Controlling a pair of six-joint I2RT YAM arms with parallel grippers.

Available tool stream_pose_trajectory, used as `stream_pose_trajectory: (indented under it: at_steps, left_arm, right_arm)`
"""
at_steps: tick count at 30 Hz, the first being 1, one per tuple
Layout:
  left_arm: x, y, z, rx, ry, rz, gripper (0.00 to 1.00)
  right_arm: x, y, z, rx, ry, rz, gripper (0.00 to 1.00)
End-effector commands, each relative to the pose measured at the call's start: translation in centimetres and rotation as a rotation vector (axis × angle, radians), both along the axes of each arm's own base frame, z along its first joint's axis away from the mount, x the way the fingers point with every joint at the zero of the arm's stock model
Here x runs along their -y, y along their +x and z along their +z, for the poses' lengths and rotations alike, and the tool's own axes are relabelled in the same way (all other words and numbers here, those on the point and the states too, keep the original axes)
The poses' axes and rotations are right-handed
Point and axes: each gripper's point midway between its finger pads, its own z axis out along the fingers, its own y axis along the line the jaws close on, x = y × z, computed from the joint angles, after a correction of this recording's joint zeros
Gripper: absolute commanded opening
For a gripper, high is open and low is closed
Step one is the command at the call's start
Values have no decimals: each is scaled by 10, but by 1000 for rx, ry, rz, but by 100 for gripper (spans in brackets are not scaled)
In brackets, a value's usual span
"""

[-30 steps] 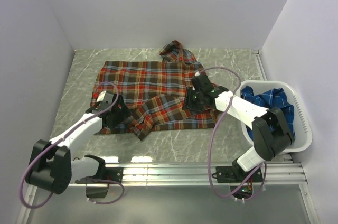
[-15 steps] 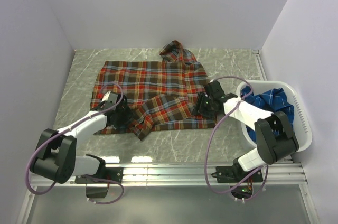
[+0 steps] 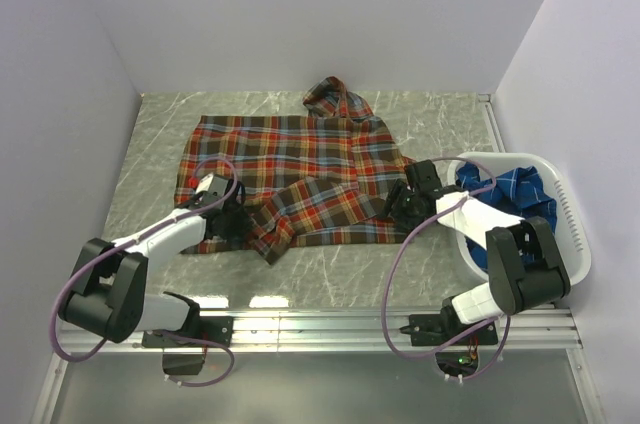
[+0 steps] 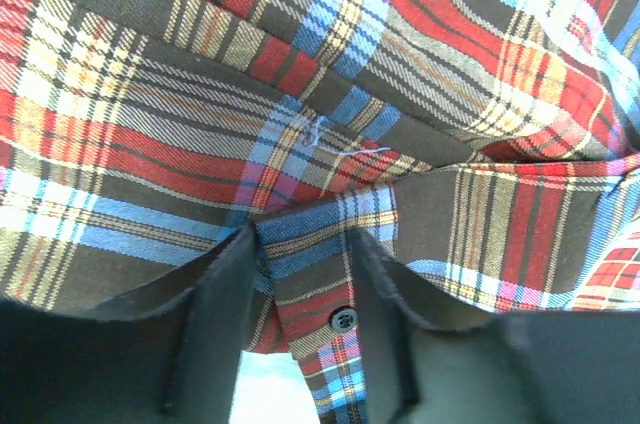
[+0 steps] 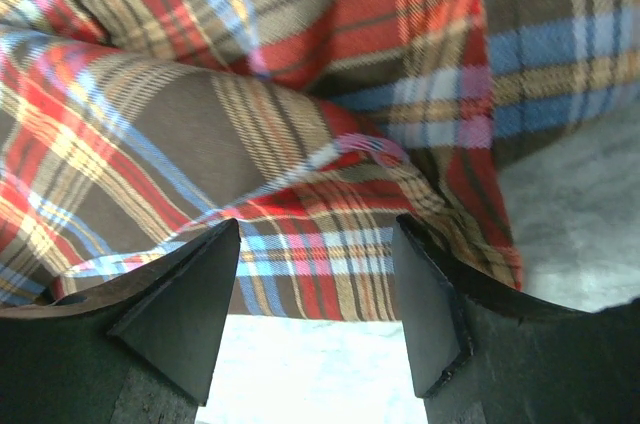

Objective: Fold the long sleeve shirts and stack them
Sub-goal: Fold the shirt

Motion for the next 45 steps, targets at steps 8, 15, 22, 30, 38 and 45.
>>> stream_pose_trajectory:
  at_steps: [8, 15, 22, 30, 38, 45]
  left_arm:
    - [-2, 9, 22, 39, 51, 11, 24]
    - [-7, 18, 40, 64, 100, -13, 7]
    - [-24, 29, 64, 86, 221, -9, 1]
    - [-41, 42, 73, 85, 349, 5, 2]
    - [-51, 54, 74, 57, 449, 6, 3]
    - [-52, 68, 74, 31, 513, -17, 7]
  right_arm:
    - [16, -2, 3, 26, 10, -61, 67]
    - [21, -5, -3, 4, 4, -65, 67]
    - [23, -7, -6, -7, -7, -66, 67]
    - [26, -8, -7, -8, -24, -63, 66]
    - [30, -9, -7, -7, -39, -65, 66]
    - [32, -10, -8, -7, -50, -64, 67]
